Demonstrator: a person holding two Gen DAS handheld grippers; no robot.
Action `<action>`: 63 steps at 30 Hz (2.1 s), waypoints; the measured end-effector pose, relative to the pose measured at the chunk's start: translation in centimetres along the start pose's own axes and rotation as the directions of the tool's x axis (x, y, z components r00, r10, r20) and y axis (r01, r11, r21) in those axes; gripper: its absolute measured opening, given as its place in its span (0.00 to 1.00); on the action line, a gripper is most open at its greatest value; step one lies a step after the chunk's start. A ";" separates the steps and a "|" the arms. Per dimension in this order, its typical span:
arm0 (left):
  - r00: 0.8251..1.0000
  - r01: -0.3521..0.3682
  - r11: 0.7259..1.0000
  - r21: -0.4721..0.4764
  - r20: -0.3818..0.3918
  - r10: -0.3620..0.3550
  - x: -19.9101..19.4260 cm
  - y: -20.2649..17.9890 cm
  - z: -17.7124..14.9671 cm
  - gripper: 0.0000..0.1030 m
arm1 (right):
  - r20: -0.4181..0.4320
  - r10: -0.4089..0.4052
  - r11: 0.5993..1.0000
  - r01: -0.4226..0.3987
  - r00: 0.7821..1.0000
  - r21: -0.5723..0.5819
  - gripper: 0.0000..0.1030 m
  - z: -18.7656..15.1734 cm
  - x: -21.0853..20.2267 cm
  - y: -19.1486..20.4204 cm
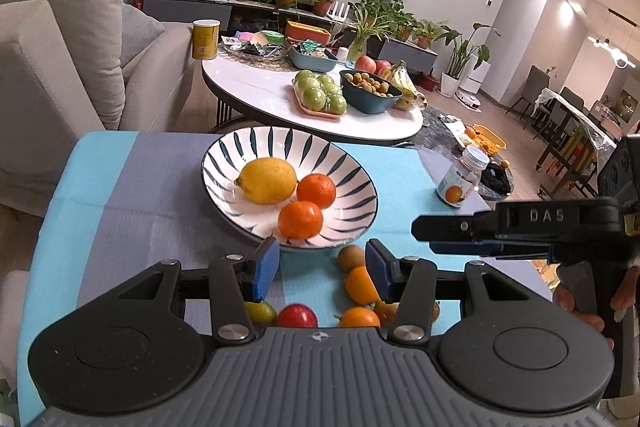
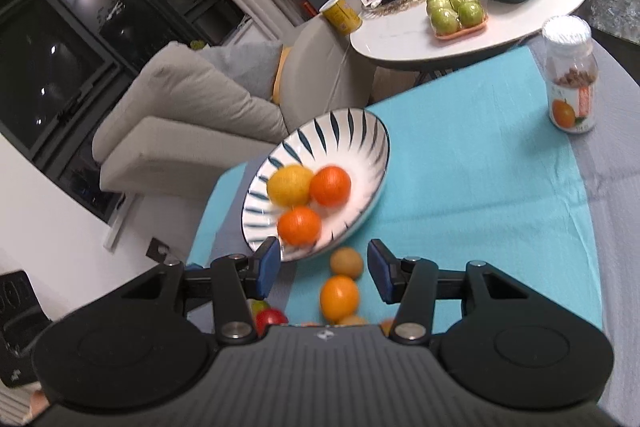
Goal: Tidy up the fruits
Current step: 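Withdraw both tools from the bowl toward the remaining fruit, then grasp a red apple with the left tool while the right tool grasps an orange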
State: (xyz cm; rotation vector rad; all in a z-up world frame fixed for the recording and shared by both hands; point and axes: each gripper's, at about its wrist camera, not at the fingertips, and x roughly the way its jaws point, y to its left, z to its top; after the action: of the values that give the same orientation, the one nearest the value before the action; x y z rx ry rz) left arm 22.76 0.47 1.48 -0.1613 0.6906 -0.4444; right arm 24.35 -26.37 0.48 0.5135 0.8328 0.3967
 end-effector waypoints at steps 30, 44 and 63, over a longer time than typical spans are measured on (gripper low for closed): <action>0.995 -0.016 0.999 0.032 -0.099 0.019 1.2 0.2 -5.1 0.46 | 0.057 -0.096 0.995 0.096 0.994 -0.003 0.27 -6.0 -1.5 -2.3; 0.991 -0.041 0.999 0.028 -0.123 0.044 3.6 0.8 -4.9 0.46 | 0.004 -0.032 0.996 0.031 0.999 0.084 0.39 -5.7 -0.5 -3.2; 0.993 -0.037 0.998 0.054 -0.106 0.042 4.9 0.7 -4.2 0.39 | 0.022 -0.021 0.986 0.017 1.000 0.166 0.38 -5.8 -1.4 -4.2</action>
State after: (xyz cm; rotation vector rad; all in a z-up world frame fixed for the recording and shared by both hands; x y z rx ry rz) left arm 23.62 -1.04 -4.77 -0.0744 0.7856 -0.4350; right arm 19.57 -28.89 -4.39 0.6627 0.8511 0.3046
